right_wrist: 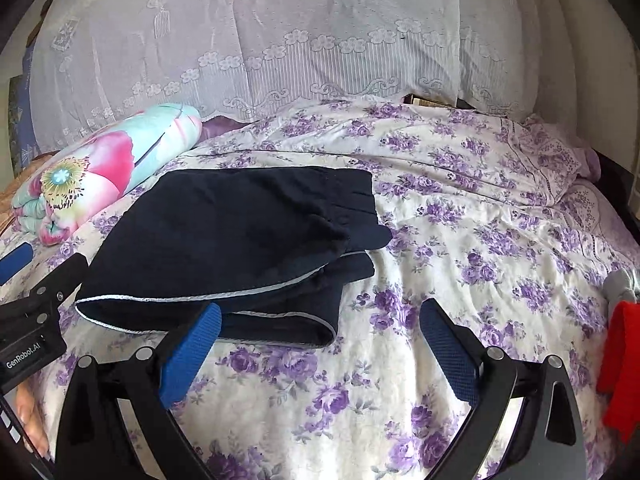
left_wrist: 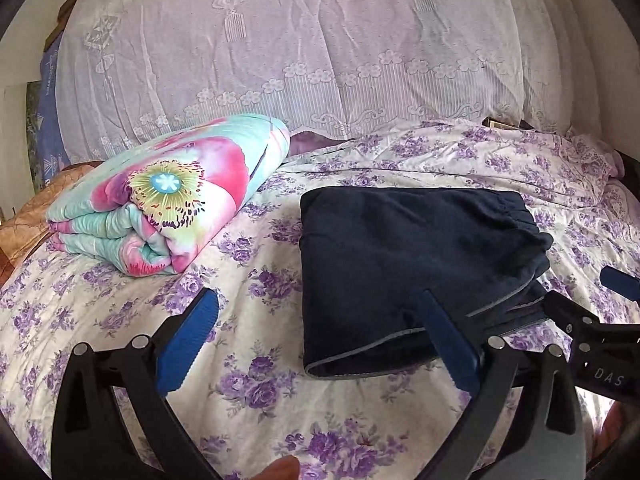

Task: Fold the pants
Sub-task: 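Release the folded sweatpants and withdraw both grippers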

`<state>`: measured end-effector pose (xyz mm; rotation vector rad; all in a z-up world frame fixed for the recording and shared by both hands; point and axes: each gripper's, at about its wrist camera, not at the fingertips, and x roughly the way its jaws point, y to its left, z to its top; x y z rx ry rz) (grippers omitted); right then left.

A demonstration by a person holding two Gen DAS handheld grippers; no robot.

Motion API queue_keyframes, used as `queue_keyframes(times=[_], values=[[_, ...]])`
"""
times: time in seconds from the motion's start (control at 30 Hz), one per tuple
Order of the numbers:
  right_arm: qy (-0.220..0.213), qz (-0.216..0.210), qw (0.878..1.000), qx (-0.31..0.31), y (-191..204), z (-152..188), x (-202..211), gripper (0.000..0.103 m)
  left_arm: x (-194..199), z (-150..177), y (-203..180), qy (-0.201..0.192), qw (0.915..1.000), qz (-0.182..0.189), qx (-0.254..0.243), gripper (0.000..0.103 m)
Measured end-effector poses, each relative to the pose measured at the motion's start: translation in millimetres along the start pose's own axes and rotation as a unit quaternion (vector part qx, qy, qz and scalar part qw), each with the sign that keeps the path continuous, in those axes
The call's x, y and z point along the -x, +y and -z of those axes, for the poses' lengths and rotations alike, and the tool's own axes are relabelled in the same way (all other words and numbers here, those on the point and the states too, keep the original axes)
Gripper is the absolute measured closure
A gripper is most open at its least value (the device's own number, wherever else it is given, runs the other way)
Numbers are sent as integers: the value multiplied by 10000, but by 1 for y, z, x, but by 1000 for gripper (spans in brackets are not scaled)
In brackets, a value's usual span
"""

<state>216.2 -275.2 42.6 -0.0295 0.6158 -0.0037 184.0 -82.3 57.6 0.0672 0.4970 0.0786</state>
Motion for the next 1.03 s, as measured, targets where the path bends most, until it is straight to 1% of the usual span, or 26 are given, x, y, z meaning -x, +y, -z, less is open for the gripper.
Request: queue_keyframes(times=[0.17, 0.3, 0.37, 0.5, 0.6, 0.67, 0.8, 0.87, 1.03], values=[[-19, 5, 9999, 117, 4, -1, 1, 4, -1, 1, -1, 62, 9999, 82, 35, 5], [-117, 12, 9998, 159, 6, -1, 5, 4, -2, 1, 1, 170, 9989, 376, 239, 5], [-108, 19, 9998, 184, 7, -1, 4, 4, -1, 1, 1, 176, 9986, 435, 255, 5], [-97, 15, 9998, 176, 7, -1, 4, 4, -1, 2, -3, 160, 9991, 349, 172, 5], [-84, 12, 9998, 164, 6, -1, 3, 4, 6, 3, -4, -76, 9990, 420, 156, 5], [-60, 7, 9999, 157, 6, 0, 2, 4, 9, 2, -7, -167, 9992, 347, 73, 5], [-45, 10, 9999, 162, 6, 0, 2, 4, 7, 3, -11, -121, 9994, 310, -43, 5], [-43, 15, 9998, 171, 7, 0, 2, 4, 4, 3, -11, -54, 9998, 214, -36, 5], [-26, 25, 9998, 202, 7, 1, 1, 4, 2, 3, -10, 13, 9998, 188, 5, 5]])
